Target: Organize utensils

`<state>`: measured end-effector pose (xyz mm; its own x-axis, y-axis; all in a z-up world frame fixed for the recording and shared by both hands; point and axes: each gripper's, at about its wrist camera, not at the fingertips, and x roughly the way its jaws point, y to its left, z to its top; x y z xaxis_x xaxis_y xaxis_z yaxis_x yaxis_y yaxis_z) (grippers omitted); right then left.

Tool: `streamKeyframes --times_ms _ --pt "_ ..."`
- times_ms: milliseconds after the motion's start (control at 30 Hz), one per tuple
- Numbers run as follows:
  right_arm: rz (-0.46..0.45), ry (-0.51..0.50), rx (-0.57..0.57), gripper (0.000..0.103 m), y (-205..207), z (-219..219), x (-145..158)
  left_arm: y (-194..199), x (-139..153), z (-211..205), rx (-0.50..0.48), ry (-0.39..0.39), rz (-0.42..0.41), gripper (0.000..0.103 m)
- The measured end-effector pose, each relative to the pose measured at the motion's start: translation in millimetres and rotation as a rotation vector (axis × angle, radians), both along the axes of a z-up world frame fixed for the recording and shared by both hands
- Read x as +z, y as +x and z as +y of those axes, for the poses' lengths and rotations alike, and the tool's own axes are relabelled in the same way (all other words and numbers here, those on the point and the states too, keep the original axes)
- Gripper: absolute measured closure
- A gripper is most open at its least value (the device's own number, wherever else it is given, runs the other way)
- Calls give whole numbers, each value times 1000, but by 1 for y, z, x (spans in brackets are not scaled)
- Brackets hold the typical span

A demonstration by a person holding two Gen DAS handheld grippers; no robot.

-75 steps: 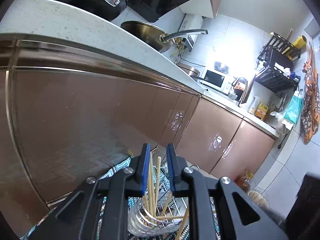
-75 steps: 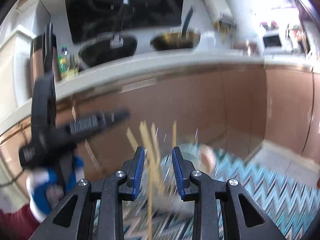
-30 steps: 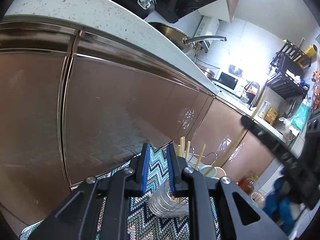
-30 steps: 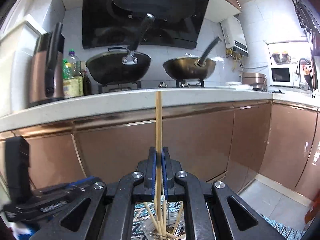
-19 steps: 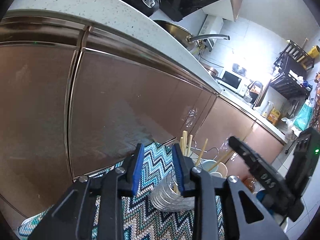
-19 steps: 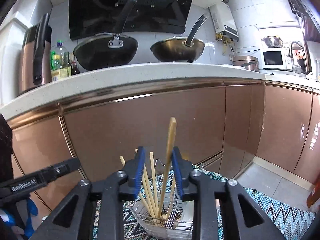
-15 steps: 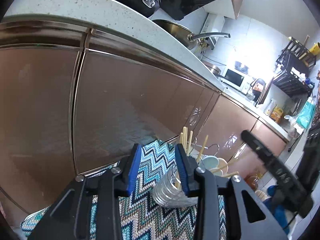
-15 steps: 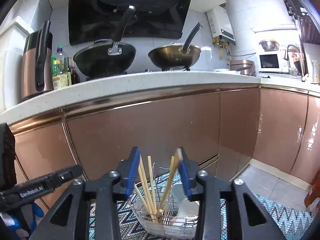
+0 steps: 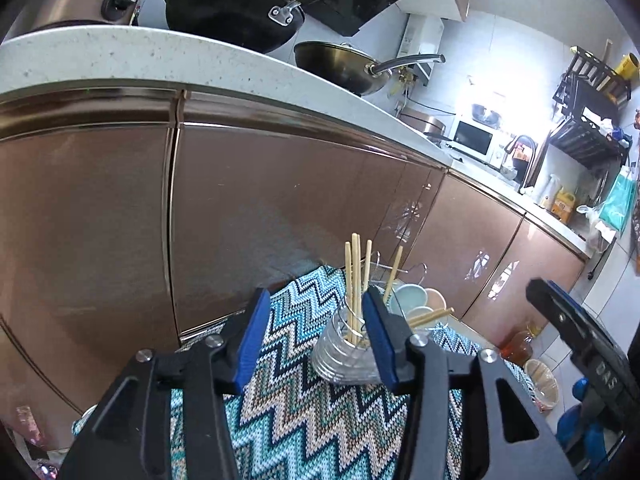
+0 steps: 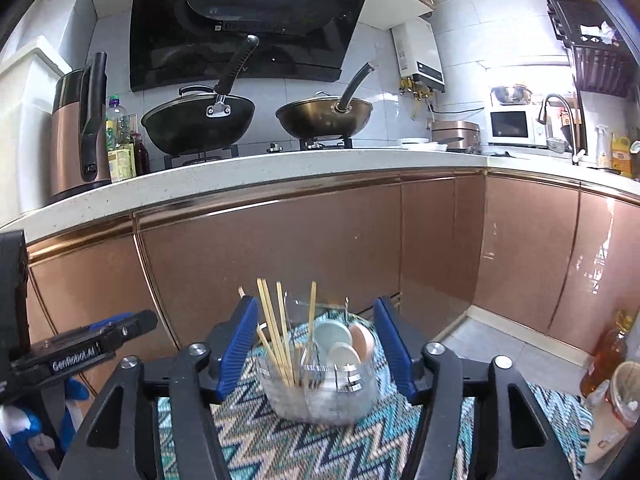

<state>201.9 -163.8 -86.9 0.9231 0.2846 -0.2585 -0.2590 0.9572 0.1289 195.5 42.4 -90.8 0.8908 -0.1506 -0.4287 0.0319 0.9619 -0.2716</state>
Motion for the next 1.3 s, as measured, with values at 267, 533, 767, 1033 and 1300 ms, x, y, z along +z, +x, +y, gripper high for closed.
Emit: streamKeyframes --times_ms 267,533,767,1033,1300 --pt "56 -37 -72 21 -39 -13 -14 -33 10 -14 36 79 -12 51" --pt "116 -55 -148 4 -62 -33 -24 -60 21 -32 56 151 -22 46" --pt "121 -66 -171 0 -78 -44 -24 -74 27 -40 62 180 -36 38" --pt "108 -59 -196 0 -93 -54 -19 -89 33 -42 80 206 -55 37" --pt "77 -59 -206 0 -110 -54 -9 -104 42 -48 72 242 -82 37"
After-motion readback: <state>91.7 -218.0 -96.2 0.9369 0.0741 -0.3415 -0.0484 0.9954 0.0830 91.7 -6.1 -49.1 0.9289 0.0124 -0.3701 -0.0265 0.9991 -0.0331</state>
